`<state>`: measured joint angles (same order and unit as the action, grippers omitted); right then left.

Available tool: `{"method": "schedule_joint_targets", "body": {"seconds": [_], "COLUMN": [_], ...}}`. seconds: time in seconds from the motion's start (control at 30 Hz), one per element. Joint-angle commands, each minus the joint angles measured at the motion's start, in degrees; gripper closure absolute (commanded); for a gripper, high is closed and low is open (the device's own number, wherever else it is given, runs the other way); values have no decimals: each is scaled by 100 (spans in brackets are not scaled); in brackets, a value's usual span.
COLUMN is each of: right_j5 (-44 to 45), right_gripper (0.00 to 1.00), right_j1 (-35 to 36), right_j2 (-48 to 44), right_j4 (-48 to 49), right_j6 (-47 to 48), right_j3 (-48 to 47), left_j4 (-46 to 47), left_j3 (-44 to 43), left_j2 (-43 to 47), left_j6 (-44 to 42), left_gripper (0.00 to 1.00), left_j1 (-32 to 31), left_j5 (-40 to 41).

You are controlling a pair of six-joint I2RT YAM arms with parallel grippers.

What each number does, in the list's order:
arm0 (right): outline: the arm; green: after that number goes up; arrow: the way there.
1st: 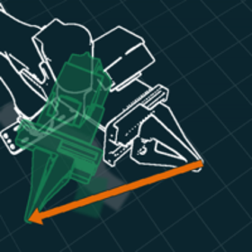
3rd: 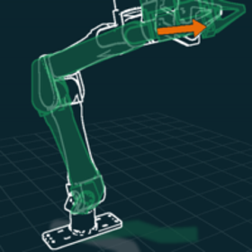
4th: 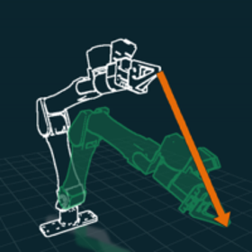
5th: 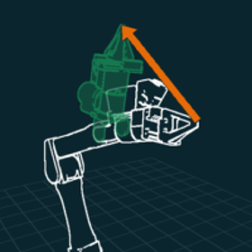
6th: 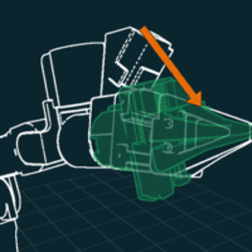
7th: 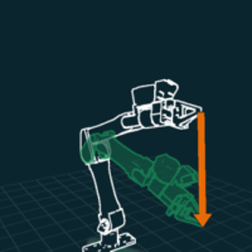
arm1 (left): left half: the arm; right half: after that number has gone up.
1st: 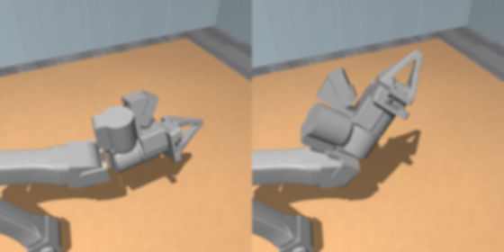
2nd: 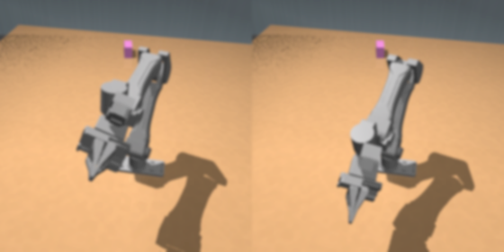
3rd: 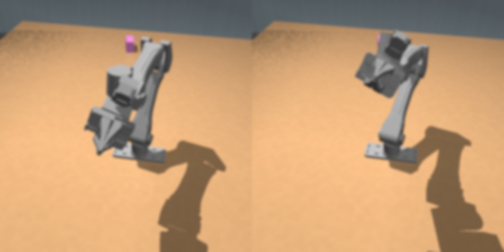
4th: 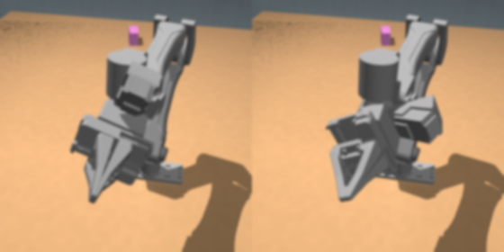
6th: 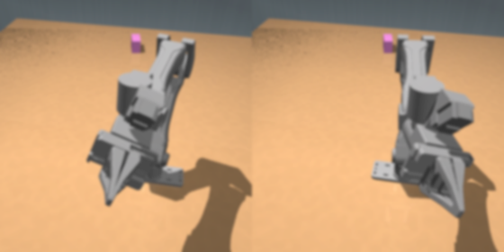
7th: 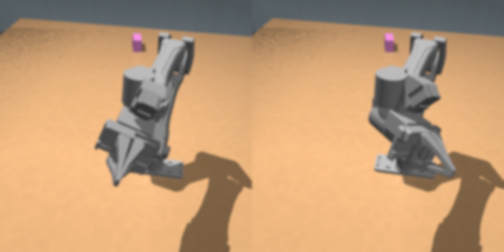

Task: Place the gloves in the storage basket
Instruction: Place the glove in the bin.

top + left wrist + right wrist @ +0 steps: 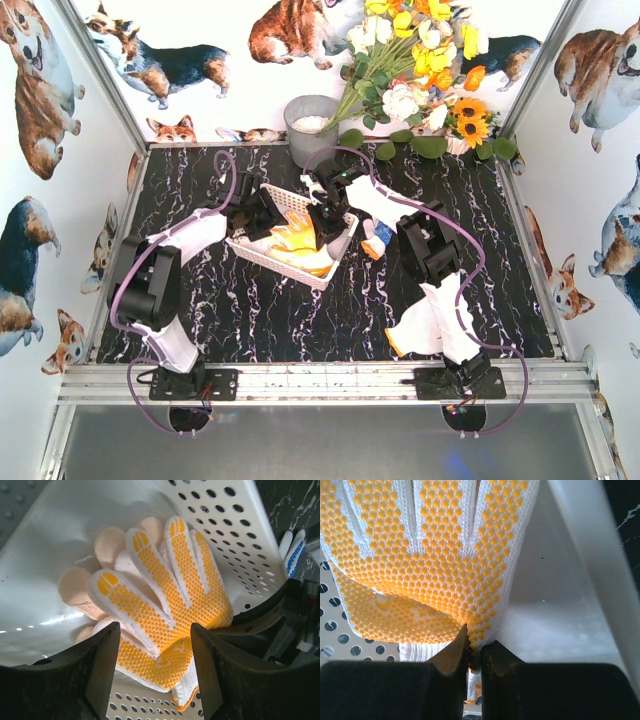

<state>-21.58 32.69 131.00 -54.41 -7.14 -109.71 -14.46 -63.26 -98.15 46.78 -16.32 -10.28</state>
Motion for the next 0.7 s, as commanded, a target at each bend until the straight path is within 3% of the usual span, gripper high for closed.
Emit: {"method": "schedule_joint_targets", "body": {"seconds": [0.0, 0.17, 0.3, 0.67], "right_j5": [-55, -90, -148, -196], "right_gripper": [100, 100, 100, 100], "right_j1": [36, 36, 37, 43], "right_j2": [-9, -5, 0, -133], "right_j4": [-41, -24, 22, 1], "right_j6": [105, 95, 66, 50], "right_j3": [-164, -195, -195, -167], "left_j4": [278, 62, 517, 1449], "left_j3": [104, 217, 426, 686], "left_j2": [-86, -88, -181, -332], "left_j6": [278, 266, 430, 774], "left_gripper": [47, 44, 44, 77], "left_j1": [41, 41, 41, 41], "left_j5": [-263, -150, -231, -57]}}
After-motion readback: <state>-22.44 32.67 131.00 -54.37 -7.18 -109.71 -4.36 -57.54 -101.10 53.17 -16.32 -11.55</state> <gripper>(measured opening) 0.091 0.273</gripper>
